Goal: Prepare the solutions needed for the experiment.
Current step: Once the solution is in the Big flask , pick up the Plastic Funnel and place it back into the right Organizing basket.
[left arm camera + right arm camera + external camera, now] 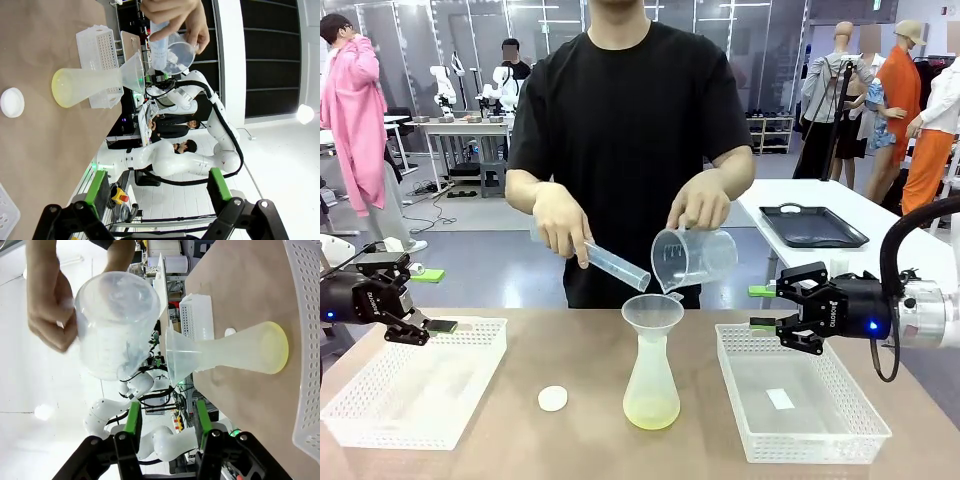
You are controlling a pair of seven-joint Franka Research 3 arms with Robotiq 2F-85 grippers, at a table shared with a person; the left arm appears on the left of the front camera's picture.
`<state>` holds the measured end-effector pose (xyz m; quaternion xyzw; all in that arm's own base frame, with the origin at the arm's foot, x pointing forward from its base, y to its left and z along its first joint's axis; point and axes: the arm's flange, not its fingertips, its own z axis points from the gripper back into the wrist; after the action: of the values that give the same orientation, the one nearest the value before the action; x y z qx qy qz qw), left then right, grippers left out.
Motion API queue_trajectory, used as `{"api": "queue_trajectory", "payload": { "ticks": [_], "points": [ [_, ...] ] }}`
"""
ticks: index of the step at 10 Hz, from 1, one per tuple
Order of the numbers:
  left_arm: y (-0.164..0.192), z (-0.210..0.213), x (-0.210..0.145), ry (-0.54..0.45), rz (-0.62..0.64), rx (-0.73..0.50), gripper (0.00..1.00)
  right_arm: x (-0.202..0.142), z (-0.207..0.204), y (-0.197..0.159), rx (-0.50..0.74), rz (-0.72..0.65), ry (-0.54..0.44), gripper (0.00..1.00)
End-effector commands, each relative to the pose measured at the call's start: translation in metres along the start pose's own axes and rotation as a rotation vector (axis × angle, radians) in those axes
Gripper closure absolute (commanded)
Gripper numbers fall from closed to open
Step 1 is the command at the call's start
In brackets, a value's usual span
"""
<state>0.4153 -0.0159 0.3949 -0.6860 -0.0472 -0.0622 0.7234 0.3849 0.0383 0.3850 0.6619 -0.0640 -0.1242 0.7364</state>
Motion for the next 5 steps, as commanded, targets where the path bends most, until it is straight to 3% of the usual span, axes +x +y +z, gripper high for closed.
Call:
{"api": "queue_trajectory", "payload": {
  "ticks": [1, 5],
  "points": [
    [-0.002, -0.0004, 0.0001, 0.001, 0.005, -0.002, 0.0, -0.0003, 0.0002, 0.0026, -0.001, 0.005, -0.004, 0.46],
    [-0.002, -0.0004, 0.0001, 0.001, 0.005, -0.002, 0.0, -0.0003, 0.0002, 0.0026, -0.001, 0.005, -0.004, 0.46]
  ]
}}
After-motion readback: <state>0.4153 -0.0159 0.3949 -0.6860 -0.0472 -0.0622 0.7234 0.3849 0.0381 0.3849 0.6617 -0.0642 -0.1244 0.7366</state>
